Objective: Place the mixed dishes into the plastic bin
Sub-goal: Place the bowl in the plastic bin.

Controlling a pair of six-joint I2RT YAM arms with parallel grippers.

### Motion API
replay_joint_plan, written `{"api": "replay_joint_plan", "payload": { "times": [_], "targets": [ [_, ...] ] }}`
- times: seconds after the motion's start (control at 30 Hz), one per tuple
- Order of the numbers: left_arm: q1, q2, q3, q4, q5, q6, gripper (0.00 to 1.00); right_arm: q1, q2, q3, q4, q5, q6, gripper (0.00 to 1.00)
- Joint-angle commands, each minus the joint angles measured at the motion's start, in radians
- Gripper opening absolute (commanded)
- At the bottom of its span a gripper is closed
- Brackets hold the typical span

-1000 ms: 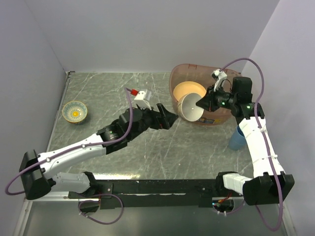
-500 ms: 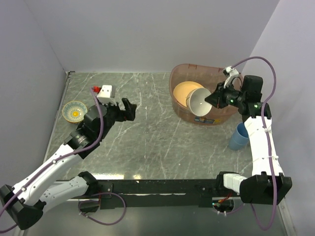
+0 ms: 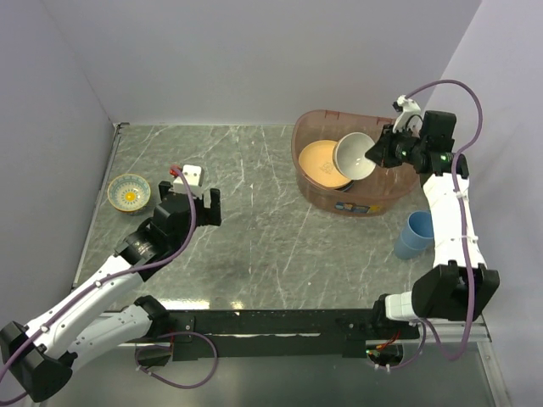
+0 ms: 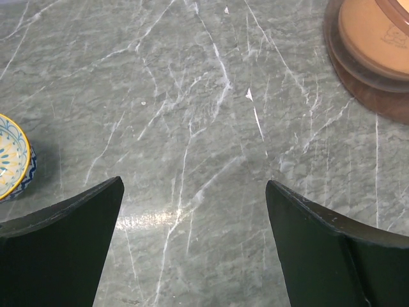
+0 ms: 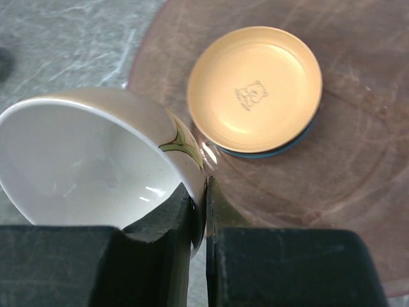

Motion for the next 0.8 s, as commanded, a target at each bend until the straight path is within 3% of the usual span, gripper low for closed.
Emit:
{"api": "replay_joint_plan", "payload": {
  "times": [0.0,0.77],
  "targets": [
    [0.004,0.008,0.02,0.013,0.0,0.028,0.99,-0.034,0.038,0.095,0.055,0.04,0.031,0.0],
    [0.004,0.046,0.013,0.005,-0.051,0.041,0.99,-0.074,0.4,0.26,0.158,0.371,0.1,0.0]
  ]
}}
